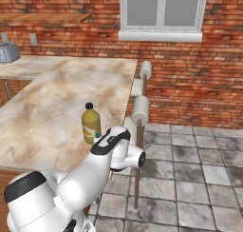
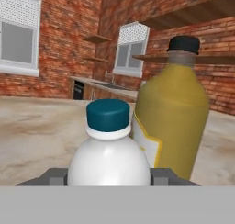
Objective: Move the drinks to the dining counter.
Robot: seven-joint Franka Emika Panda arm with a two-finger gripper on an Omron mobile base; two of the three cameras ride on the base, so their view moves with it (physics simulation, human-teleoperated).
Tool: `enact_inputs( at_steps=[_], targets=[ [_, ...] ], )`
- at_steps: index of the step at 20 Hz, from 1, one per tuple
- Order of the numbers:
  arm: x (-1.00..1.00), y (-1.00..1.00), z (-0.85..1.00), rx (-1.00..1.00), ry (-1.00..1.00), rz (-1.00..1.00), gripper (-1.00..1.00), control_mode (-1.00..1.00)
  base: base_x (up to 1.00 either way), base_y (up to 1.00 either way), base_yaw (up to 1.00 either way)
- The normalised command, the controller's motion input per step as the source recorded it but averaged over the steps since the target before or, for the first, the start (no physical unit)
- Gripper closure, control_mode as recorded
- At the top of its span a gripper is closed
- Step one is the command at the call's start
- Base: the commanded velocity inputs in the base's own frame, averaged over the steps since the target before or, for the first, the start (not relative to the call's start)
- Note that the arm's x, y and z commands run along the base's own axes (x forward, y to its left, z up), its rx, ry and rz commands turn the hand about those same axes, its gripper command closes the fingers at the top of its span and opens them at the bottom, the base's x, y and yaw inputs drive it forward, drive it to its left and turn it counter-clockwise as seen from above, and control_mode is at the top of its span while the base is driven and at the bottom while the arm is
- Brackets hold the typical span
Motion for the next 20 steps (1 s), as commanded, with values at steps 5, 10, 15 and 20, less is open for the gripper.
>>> enact_inputs(
  at_steps=[5,10,15,20],
  targets=[
    [0.16,0.00,-0.23,0.00,0.00,-0.03,1.00,-1.00,0.00,0.00,0.00],
    [0.21,0.00,-0.19,0.00,0.00,-0.03,1.00,-1.00,0.00,0.00,0.00],
    [0.22,0.00,-0.18,0.00,0.00,-0.03,1.00,-1.00,0.00,0.00,0.00],
    [0.05,0.00,-0.21,0.00,0.00,-0.01,1.00,-1.00,0.00,0.00,0.00]
  ],
)
